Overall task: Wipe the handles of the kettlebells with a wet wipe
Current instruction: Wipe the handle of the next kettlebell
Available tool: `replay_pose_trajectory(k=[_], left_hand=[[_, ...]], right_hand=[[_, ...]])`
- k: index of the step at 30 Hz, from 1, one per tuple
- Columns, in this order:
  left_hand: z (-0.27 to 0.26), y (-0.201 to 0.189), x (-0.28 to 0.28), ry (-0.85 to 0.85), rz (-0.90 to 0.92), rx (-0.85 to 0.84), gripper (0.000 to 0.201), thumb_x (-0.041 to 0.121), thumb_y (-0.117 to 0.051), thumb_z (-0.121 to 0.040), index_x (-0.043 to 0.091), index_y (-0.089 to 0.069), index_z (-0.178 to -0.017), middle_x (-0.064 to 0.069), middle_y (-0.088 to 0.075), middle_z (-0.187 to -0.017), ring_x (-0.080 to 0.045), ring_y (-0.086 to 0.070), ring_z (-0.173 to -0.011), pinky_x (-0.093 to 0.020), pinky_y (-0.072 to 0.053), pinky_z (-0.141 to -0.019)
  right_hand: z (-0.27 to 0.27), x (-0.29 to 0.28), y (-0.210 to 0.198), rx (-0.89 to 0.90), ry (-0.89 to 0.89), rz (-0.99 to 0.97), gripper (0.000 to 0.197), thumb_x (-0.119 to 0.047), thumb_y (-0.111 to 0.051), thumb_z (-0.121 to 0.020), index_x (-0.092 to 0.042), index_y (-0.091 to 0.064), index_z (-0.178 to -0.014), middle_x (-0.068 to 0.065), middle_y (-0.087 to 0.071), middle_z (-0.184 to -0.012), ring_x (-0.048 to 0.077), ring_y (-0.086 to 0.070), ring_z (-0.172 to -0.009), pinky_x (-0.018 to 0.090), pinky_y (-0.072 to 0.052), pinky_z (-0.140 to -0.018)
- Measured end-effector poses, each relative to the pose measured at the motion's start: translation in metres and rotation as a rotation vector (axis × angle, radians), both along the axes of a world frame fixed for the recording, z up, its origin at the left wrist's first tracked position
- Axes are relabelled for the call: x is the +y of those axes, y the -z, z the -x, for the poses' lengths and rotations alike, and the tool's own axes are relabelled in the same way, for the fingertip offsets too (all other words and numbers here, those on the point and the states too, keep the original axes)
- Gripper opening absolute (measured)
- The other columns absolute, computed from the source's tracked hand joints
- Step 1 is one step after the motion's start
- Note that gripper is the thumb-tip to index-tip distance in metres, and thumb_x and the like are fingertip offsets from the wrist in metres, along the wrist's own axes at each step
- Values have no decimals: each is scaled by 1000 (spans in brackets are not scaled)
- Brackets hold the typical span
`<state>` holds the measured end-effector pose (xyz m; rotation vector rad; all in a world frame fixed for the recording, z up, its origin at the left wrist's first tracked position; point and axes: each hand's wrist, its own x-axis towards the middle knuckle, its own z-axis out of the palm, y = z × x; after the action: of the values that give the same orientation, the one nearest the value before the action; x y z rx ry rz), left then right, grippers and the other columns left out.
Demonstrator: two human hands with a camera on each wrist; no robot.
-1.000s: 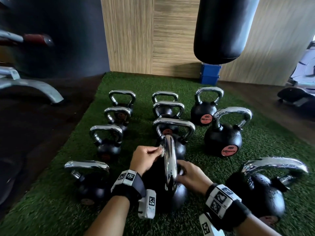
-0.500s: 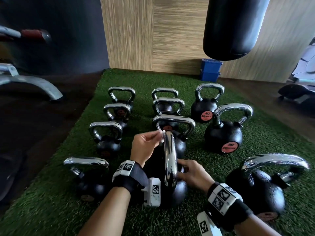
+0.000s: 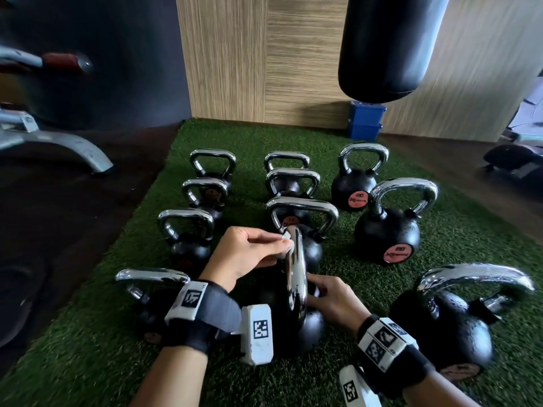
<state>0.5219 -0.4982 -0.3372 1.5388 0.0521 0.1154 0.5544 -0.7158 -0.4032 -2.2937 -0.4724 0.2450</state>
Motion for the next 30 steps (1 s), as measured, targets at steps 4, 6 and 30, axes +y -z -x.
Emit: replay_pose_trajectory(k=[4,6,30], left_hand=[[19,-2,-3,13,19,-37,40,39,-91,-56,15,-84,-87,-11,-80,-87,-16,-77,-80,-29,-63,-78],[28,3,-13,-55,101,-46,35,33,-91,-56,14,-84,-85,-12,-80,-86,-16,-77,-78,-28,-64,-75],[78,61,-10,121,-75,45,29,21,-94,-59,20,-85,-87,-7,-81,-91,-16,-78,-87,-21,-59,-75]], right_hand=[[-1,0,1,31,29,-20,61,-50,-77,-79,-29,-62,-135,-13,-55,-96,2,-48,-90,18,-37,-76],[-2,0,0,39,23,-19,60,-49,-77,-79,-29,-63,-134,-14,-55,-95,2,-48,-90,19,-38,-78],[9,1,-5,15,24,26,55,-42,-76,-83,-25,-64,-134,1,-70,-126,8,-60,-107,27,-44,-97]])
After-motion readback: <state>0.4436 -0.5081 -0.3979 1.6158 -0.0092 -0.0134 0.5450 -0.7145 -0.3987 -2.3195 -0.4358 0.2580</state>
